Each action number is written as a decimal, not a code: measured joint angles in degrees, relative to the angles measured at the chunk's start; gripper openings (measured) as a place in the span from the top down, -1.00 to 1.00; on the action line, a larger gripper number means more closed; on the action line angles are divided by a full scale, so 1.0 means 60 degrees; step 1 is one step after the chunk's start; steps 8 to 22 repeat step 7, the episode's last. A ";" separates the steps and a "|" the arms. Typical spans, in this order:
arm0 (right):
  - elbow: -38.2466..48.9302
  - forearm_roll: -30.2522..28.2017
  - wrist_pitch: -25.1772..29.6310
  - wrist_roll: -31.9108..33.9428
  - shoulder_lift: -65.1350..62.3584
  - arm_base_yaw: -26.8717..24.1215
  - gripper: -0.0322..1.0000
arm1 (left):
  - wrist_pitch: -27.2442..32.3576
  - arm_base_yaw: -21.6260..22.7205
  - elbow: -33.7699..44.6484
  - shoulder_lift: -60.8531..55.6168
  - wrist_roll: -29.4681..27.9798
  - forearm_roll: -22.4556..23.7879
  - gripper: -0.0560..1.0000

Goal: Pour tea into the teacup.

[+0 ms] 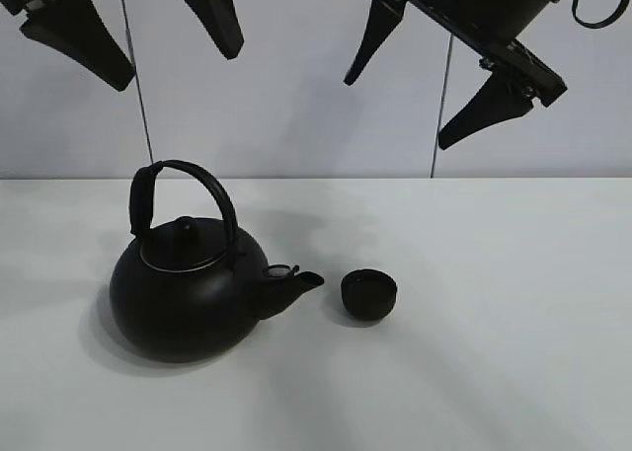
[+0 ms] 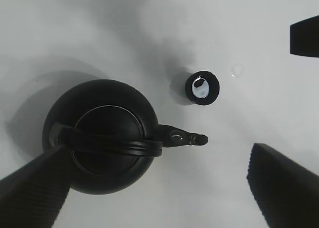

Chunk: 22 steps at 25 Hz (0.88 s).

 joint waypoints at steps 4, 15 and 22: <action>0.0000 0.0000 0.0000 0.0000 0.0000 0.0000 -0.33 | 0.0000 0.0000 0.0000 0.0000 0.0000 0.0000 -0.41; 0.0000 0.0000 0.0000 0.0000 0.0000 0.0000 -0.33 | 0.0000 0.0000 0.0000 0.0000 0.0000 0.0000 -0.41; 0.0000 0.0000 0.0000 0.0000 0.0000 0.0000 -0.33 | 0.0000 0.0000 0.0000 0.0000 0.0000 0.0000 -0.41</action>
